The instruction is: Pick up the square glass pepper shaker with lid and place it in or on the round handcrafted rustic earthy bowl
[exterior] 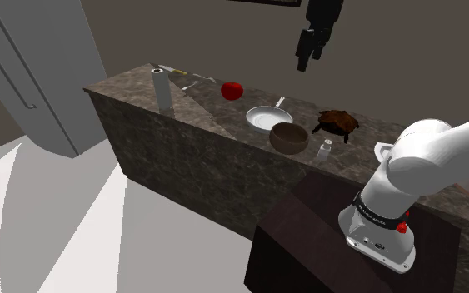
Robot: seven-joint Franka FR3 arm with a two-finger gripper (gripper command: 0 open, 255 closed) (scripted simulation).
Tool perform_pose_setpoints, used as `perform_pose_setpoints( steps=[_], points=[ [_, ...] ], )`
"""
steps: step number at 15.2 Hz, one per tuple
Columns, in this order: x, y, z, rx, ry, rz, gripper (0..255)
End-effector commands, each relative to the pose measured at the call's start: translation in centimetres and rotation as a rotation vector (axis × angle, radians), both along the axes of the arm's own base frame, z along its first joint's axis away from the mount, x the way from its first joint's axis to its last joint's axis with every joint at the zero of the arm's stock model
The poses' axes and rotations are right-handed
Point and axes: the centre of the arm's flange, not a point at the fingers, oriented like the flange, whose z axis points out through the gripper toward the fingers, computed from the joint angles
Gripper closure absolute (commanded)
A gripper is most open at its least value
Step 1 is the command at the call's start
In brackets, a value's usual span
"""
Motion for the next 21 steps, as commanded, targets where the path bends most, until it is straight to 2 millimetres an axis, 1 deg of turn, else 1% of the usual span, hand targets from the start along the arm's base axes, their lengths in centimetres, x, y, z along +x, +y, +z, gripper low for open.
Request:
perform_pose_setpoints(
  steps=[1,11,21],
  points=[
    [0.0,0.0,0.0,0.0,0.0,0.0,0],
    [-2.0,-8.1,-10.5,0.041,0.022,-0.017,0],
    [-4.4,-15.8,-21.3,0.082,0.043,-0.034,0]
  ],
)
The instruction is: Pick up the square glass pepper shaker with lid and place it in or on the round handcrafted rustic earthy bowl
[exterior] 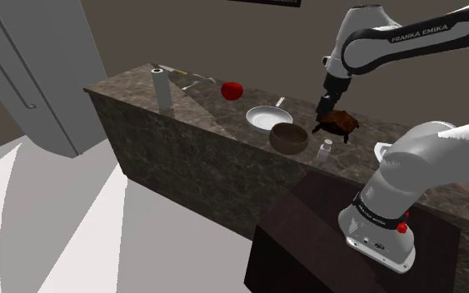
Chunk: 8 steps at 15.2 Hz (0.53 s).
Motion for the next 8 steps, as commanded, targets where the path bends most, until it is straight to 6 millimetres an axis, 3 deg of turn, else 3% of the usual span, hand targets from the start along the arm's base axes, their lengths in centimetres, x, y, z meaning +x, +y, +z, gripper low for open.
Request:
perform_pose_setpoints(
  steps=[1,8],
  points=[
    [-0.4,-1.5,-2.2,0.008,0.003,-0.003,0],
    [-2.3,-6.4,-9.8,0.037,0.018,-0.014,0]
  ],
)
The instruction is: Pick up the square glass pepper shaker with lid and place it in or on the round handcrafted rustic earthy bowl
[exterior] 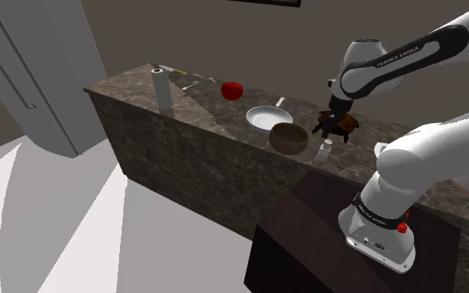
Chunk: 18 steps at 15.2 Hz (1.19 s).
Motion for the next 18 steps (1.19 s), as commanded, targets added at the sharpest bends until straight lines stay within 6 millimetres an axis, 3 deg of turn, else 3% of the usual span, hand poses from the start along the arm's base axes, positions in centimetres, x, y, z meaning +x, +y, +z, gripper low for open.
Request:
perform_pose_setpoints(
  steps=[1,8,16,17,18],
  points=[
    [-0.2,-0.7,-1.8,0.003,0.001,-0.001,0],
    [-0.2,-0.7,-5.3,0.003,0.001,-0.001,0],
    [-0.2,-0.7,-5.3,0.003,0.001,-0.001,0],
    [-0.2,-0.7,-5.3,0.003,0.001,-0.001,255],
    [-0.2,-0.7,-5.3,0.003,0.001,-0.001,255]
  ],
)
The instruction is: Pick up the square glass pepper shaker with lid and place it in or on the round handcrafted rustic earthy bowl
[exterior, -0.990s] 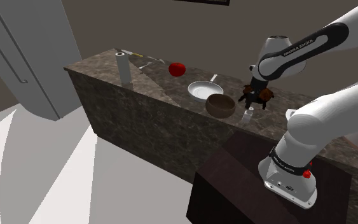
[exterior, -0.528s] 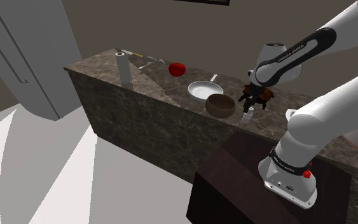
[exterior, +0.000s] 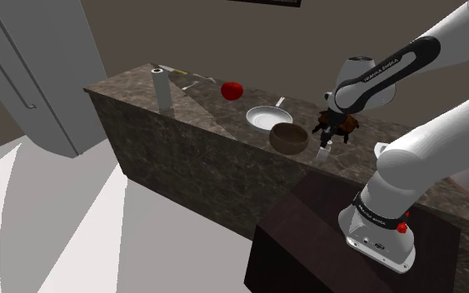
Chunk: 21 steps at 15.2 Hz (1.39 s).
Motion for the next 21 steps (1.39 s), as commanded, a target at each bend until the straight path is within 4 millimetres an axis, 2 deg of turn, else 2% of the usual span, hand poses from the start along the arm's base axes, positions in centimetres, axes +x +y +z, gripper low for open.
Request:
perform_pose_setpoints(
  steps=[1,8,21],
  points=[
    [0.0,0.0,0.0,0.0,0.0,0.0,255],
    [0.0,0.0,0.0,0.0,0.0,0.0,255],
    [0.0,0.0,6.8,0.0,0.0,0.0,255]
  ],
)
